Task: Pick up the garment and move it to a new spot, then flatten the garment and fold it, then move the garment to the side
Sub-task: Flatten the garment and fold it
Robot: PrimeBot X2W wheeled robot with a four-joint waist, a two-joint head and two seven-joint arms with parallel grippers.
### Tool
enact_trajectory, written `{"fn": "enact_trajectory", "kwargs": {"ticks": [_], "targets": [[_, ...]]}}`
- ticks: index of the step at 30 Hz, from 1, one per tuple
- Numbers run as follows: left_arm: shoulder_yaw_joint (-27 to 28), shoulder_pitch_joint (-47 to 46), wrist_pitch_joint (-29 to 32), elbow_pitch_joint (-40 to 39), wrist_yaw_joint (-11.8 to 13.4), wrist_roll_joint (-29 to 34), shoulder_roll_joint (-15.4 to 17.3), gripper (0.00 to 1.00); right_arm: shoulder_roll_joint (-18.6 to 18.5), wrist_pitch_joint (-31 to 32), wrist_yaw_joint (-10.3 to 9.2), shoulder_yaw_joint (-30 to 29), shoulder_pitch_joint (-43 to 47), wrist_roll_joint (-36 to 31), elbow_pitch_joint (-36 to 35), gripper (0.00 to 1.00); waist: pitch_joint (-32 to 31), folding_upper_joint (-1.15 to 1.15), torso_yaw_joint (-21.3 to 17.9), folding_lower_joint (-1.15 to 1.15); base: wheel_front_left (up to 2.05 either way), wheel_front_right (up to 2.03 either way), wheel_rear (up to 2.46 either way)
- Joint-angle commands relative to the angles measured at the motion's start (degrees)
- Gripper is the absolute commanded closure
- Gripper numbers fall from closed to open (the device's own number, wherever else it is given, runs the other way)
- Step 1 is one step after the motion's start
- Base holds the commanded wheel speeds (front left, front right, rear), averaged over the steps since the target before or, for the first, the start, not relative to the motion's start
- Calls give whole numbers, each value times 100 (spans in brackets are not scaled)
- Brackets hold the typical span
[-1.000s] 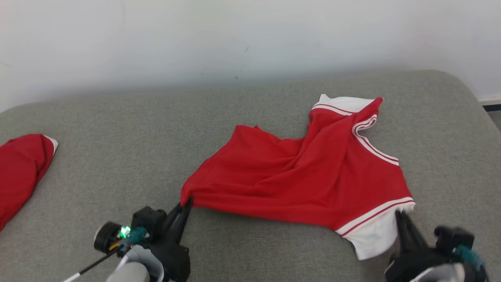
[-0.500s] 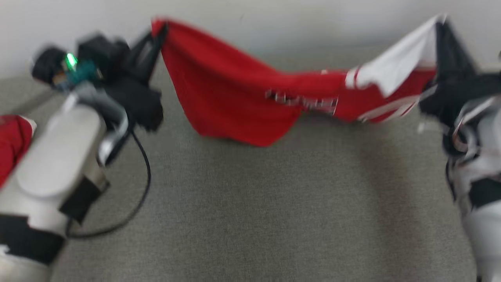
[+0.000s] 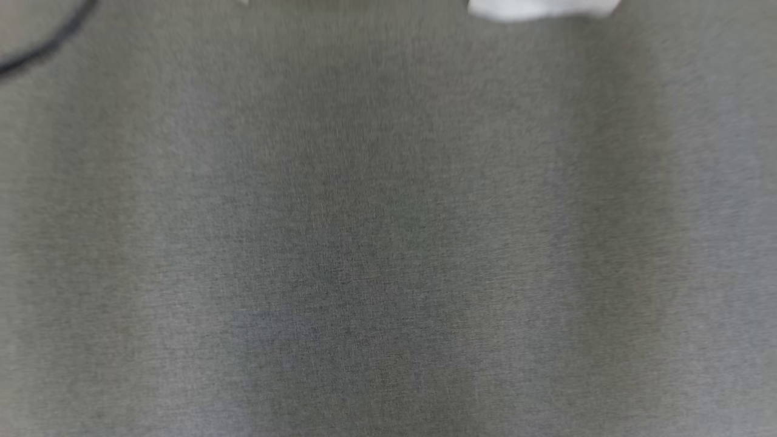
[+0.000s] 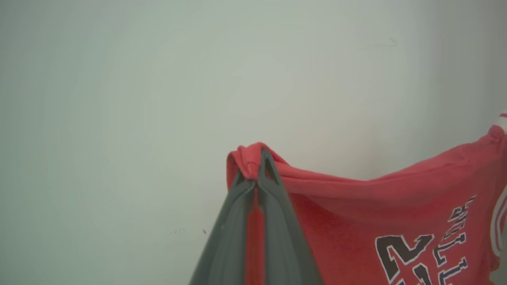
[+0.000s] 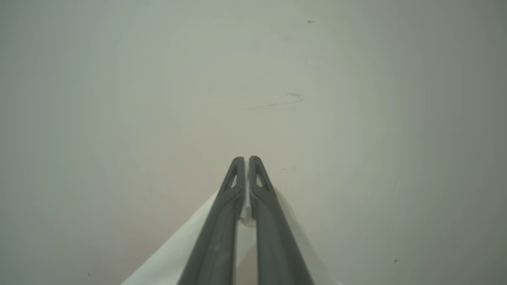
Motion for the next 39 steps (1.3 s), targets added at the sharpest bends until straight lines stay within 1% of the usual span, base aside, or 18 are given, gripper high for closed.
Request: {"fn": "enact_trajectory", "kwargs": {"ticks": [1, 5, 11, 15, 19, 21, 27, 29, 30, 31, 34, 37, 39], "targets": [[-27, -362, -36, 179, 15, -69, -24, 100, -31, -15, 5, 85, -418, -183, 179, 100, 634, -2, 42, -2, 0, 0, 0], [-189, -1052, -47, 541, 14, -136, -84, 100, -39, -92, 5, 162, -1324, -543, 672, 100, 748, -2, 27, -2, 0, 0, 0], [-459, -1867, -93, 961, 14, -211, -107, 100, 76, -282, 5, 176, -2224, -967, 1400, 100, 883, -2, -66, -2, 0, 0, 0], [-653, -2191, -163, 1199, 14, -299, -177, 100, 142, -461, 5, 149, -2559, -1130, 1792, 100, 956, -2, -91, -2, 0, 0, 0], [-841, -2274, -284, 1365, 14, -423, -221, 100, 231, -606, 5, 234, -2698, -1252, 2059, 100, 1039, -2, -106, -2, 0, 0, 0], [-925, -2252, -250, 1397, 14, -448, -221, 100, 239, -651, 5, 226, -2701, -1239, 2104, 100, 1063, -2, -108, -2, 0, 0, 0], [-1146, -2124, -460, 1473, 14, -706, -128, 100, 369, -864, 5, 366, -2469, -1075, 2212, 100, 1219, -2, -194, -2, 0, 0, 0], [-1239, -1961, -597, 1394, 14, -825, -88, 100, 423, -963, 5, 459, -2304, -896, 2117, 100, 1225, -2, -201, -2, 0, 0, 0], [-1299, -1870, -767, 1309, 14, -855, -43, 100, 438, -1003, 5, 524, -2161, -840, 2079, 100, 1187, -2, -214, -2, 0, 0, 0], [-1447, -1724, -815, 1185, 14, -872, 1, 100, 444, -997, 5, 612, -2005, -746, 2032, 100, 1143, -2, -224, -2, 0, 0, 0], [-1722, -1229, -1063, 846, 15, -975, 270, 100, 440, -1038, 5, 827, -1446, -356, 1781, 100, 922, -2, -271, -2, 0, 0, 0], [-1800, -557, -1241, 547, 14, -1208, 453, 100, 369, -1035, 5, 1058, -705, 62, 1435, 100, 643, -2, -256, -2, 0, 0, 0], [-1701, -57, -1317, 353, 14, -1367, 544, 100, 265, -1036, 5, 1202, -114, 337, 1124, 100, 447, -2, -227, -2, 0, 0, 0]]}}
